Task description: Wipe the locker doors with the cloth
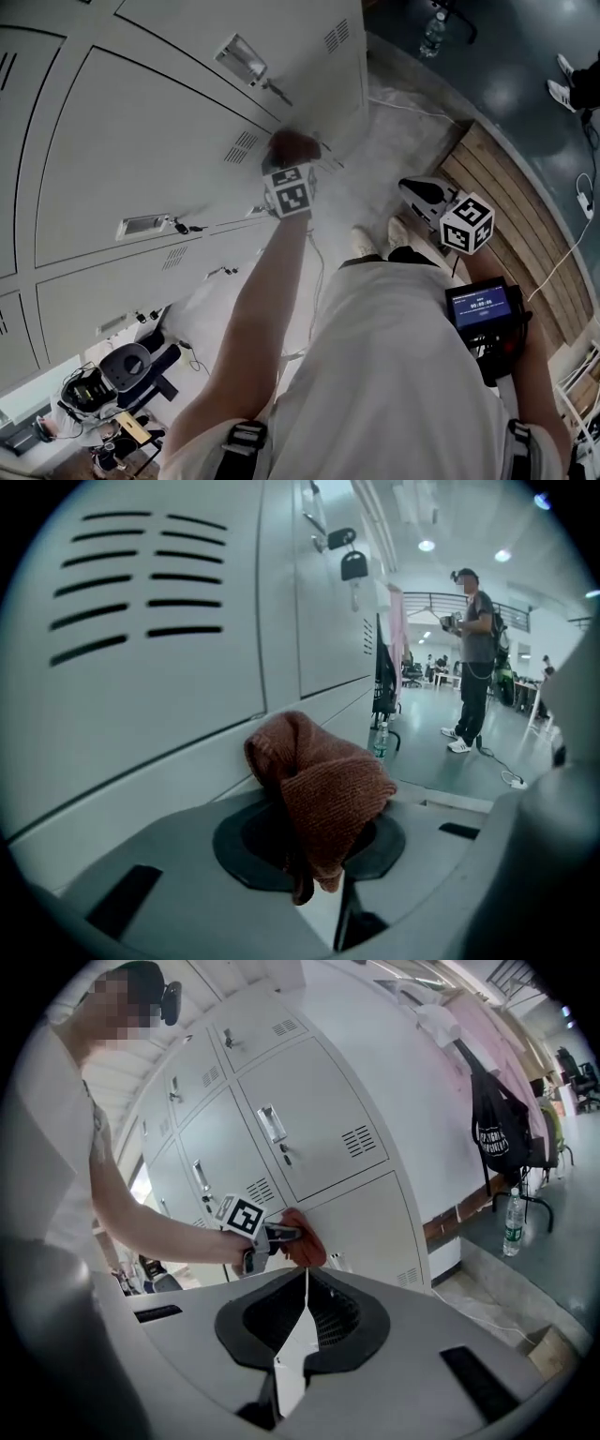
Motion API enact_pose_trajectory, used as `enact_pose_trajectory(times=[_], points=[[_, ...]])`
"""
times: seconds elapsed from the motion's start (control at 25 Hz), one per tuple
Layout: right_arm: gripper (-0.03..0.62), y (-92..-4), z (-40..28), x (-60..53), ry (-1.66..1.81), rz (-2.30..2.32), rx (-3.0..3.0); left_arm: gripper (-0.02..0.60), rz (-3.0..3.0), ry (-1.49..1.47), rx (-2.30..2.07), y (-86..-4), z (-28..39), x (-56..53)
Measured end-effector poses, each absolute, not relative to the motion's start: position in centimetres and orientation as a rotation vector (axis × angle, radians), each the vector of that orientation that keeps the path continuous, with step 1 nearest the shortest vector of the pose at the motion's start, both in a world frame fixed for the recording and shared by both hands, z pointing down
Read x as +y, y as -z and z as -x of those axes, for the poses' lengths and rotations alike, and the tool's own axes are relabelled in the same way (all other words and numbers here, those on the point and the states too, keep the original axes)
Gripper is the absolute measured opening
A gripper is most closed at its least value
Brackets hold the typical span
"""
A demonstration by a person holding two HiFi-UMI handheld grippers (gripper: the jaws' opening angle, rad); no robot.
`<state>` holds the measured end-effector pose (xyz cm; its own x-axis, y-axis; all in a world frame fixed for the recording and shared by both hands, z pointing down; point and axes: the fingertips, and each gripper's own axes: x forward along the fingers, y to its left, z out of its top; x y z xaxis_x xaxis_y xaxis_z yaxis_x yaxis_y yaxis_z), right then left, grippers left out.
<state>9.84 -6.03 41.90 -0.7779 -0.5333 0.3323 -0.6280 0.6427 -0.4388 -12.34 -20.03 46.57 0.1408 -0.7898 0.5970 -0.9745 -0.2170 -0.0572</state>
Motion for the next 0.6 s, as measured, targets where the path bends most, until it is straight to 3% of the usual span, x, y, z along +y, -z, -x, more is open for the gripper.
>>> enact_pose_trajectory(times=[0.24,0.6], points=[[0.018,-43.3,-10.0,-4.2,-0.864,-0.924,-2.641,0.072,-2.093,-0.828,-1.711,-47.9,11.4,-20.2],[0.018,-44.1,-6.0,-5.3,-0.855,-0.761,-2.664,0.072,-1.841,-1.014,-1.785,-53.4,21.9,-12.2]])
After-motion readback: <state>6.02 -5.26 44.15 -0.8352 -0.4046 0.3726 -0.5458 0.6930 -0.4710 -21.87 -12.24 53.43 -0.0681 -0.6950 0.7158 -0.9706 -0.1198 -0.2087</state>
